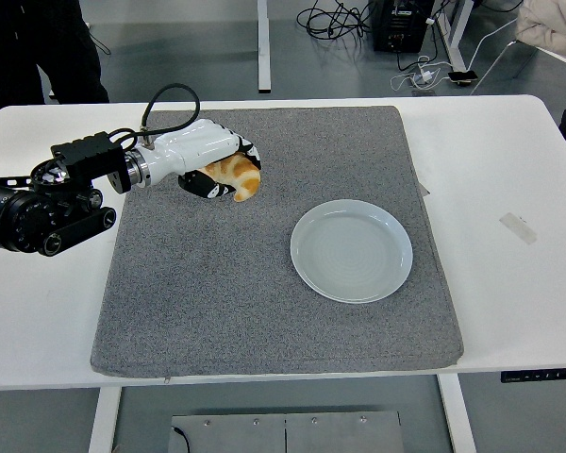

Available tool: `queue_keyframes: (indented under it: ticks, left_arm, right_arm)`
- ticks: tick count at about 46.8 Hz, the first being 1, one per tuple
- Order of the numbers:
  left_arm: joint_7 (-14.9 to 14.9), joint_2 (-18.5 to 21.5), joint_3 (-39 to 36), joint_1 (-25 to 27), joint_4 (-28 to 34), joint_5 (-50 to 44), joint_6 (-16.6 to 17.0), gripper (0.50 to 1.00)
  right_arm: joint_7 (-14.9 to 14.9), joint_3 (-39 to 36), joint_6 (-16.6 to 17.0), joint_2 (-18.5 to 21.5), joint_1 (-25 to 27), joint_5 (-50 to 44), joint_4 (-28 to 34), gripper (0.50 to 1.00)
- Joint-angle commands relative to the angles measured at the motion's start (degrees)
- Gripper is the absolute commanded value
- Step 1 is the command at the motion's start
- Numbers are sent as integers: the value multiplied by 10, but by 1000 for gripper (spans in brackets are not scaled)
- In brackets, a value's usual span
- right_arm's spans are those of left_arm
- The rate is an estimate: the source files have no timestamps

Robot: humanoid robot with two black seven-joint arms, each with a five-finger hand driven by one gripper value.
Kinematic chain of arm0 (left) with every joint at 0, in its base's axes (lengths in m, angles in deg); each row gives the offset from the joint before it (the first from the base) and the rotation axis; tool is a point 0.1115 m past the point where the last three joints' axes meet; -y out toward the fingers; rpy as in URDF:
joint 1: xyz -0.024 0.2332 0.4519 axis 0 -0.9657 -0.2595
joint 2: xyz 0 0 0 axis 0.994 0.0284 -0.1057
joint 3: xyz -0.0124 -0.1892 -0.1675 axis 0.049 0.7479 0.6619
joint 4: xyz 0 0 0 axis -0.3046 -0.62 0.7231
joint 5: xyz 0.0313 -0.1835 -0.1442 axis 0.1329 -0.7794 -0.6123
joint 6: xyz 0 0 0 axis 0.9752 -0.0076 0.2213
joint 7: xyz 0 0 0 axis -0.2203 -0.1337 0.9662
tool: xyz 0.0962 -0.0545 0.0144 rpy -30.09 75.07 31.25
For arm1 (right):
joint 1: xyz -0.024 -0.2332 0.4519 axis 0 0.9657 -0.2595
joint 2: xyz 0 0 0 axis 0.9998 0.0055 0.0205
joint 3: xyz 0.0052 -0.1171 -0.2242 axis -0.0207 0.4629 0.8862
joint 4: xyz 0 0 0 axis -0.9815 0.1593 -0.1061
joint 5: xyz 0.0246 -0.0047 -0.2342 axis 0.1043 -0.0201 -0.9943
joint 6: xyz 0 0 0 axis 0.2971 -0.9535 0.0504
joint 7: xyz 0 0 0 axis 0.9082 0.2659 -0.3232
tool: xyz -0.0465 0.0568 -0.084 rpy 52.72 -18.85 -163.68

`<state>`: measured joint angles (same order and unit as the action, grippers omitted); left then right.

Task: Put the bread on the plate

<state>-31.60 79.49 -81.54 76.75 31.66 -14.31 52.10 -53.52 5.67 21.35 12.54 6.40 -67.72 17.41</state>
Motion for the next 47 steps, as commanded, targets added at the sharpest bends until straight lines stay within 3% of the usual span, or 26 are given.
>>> queue_keyframes:
  ticks: [1, 12, 25, 41, 47]
  left_arm:
    - [6, 0, 3, 1, 6, -1, 1, 500]
    - [13, 3, 12, 13, 54, 4, 6, 500]
    - [13, -6, 12, 24, 67, 10, 6, 500]
    - [13, -49, 9, 26, 67, 11, 9, 500]
    - [13, -62, 8, 24, 66, 24, 27, 500]
  right_arm:
    - [0, -1, 0, 0, 0, 0, 0, 1000]
    - [0, -1, 0, 0, 0, 0, 0, 1000]
    - [0, -1, 0, 0, 0, 0, 0, 1000]
    - [0, 0, 0, 0, 0, 0, 1, 1000]
    - [0, 0, 0, 0, 0, 0, 0, 1000]
